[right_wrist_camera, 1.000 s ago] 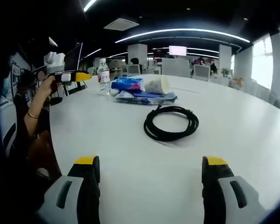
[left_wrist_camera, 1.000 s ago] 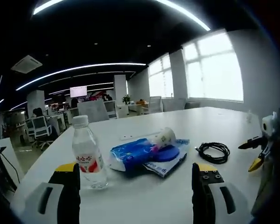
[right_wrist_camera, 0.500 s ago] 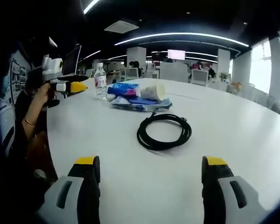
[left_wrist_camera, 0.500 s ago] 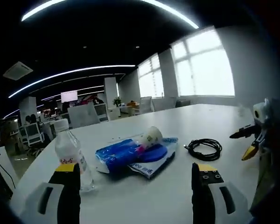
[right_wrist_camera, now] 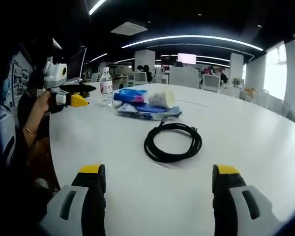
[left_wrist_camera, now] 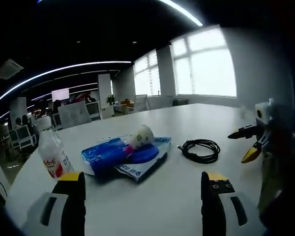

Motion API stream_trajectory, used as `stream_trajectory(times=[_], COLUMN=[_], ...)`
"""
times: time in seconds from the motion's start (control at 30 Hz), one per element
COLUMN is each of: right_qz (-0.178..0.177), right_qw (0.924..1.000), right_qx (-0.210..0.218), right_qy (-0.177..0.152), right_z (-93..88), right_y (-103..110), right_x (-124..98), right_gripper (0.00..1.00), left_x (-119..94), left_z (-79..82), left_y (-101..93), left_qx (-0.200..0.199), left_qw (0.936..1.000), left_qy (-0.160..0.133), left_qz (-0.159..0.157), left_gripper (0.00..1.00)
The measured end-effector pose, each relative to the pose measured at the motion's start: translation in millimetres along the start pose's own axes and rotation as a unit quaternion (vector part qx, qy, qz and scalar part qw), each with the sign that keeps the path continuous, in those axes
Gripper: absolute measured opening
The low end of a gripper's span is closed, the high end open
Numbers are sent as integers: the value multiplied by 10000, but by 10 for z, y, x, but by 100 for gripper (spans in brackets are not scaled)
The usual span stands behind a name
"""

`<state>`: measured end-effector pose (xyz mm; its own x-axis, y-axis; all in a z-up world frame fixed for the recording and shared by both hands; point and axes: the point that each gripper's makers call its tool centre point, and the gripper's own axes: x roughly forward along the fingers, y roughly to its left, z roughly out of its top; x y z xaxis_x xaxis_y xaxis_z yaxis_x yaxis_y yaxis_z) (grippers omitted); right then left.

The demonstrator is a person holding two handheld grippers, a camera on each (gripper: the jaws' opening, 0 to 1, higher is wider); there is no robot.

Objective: Arrange the tabletop items into an orderly group along one side of the table until the central work area is clear of visible clutter.

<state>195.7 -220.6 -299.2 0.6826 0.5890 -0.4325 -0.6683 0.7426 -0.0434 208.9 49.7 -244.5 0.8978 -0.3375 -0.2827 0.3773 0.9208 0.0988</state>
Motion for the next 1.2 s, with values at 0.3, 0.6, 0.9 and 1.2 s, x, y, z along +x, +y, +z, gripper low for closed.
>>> stream_trajectory(times=[0.3, 0.6, 0.9, 1.2], right_qz=[60, 99, 106, 88], right_qw=[10000, 9999, 9998, 9998], right_qx=[-44, -62, -87, -153], right_qy=[28, 67, 122, 81], right_z=[-12, -45, -74, -40], right_y=[4, 27, 33, 18], right_x=[53, 94, 79, 65], right_gripper=[87, 86, 85, 84], left_x=[94, 194, 310, 403], left_z=[-86, -141, -182, -176], left_y=[-316, -544, -702, -826], left_qx=[272, 432, 474, 631], left_qw=[9976, 9943, 9920, 9891], left_qy=[230, 275, 200, 232], left_qz=[-593, -938, -1152, -1311], left_gripper=[96, 94, 88, 90])
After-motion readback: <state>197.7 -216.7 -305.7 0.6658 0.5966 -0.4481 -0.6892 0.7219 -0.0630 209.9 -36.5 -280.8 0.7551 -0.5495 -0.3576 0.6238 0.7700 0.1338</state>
